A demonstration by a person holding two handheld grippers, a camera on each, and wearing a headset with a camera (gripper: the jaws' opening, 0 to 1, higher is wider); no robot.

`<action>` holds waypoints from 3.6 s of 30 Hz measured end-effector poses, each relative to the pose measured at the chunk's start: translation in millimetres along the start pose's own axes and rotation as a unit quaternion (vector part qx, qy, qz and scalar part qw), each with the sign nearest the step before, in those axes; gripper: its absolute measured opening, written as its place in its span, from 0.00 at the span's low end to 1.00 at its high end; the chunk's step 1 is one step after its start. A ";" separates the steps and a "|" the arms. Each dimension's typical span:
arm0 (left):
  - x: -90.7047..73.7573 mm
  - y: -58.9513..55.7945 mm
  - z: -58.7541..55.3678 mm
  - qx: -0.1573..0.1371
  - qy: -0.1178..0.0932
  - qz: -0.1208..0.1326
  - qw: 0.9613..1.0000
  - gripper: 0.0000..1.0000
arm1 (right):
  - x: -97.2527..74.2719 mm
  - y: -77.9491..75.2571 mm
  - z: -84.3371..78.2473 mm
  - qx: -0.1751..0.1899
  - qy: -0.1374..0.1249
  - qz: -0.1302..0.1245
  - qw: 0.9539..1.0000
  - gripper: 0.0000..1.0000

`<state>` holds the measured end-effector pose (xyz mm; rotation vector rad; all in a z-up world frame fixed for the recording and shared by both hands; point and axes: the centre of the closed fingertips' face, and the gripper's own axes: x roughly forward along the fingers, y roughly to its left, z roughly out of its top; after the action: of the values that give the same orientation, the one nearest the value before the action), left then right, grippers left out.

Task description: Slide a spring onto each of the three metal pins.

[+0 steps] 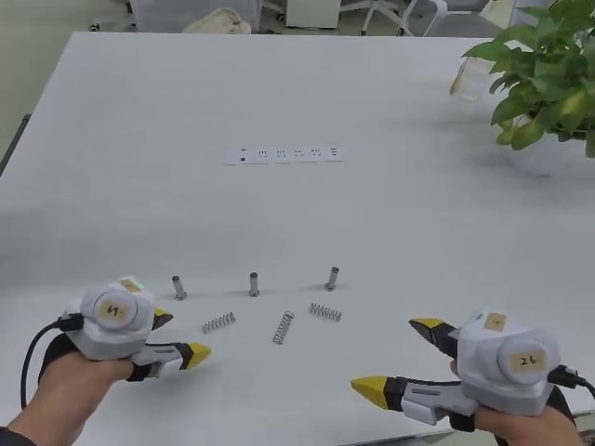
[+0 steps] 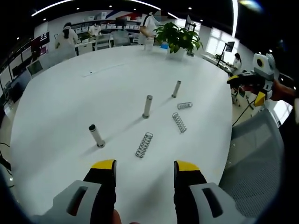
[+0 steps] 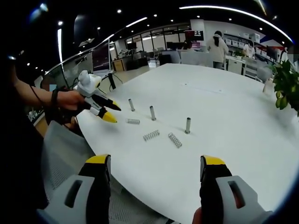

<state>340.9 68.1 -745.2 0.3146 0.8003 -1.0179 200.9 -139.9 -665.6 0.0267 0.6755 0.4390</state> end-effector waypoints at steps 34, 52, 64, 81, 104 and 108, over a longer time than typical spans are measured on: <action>50.9 11.3 -2.1 0.006 0.029 0.006 1.000 0.03 | -0.2 -6.1 -2.0 0.000 0.011 -0.002 1.000 0.77; 29.3 9.6 -13.4 -0.005 0.031 0.013 0.999 0.02 | -1.0 -4.2 -4.7 0.002 0.011 -0.002 1.000 0.76; -4.3 1.2 -18.5 0.022 0.024 0.014 0.999 0.02 | 12.0 7.7 -3.3 -0.008 0.014 0.020 1.000 0.75; -40.5 -33.1 -6.3 0.078 -0.001 -0.003 0.997 0.02 | 39.4 37.1 4.8 -0.034 0.015 0.087 0.995 0.64; -47.4 -109.6 27.5 0.180 -0.021 -0.075 0.981 0.02 | 57.1 75.8 11.4 -0.058 0.016 0.150 0.987 0.54; -45.9 -124.3 30.0 0.199 -0.021 -0.091 0.975 0.02 | 57.3 78.3 9.8 -0.056 0.016 0.152 0.987 0.53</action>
<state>235.7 16.2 -676.5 0.5683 0.5894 -1.3558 216.5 -44.6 -679.4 0.0154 0.6799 0.7719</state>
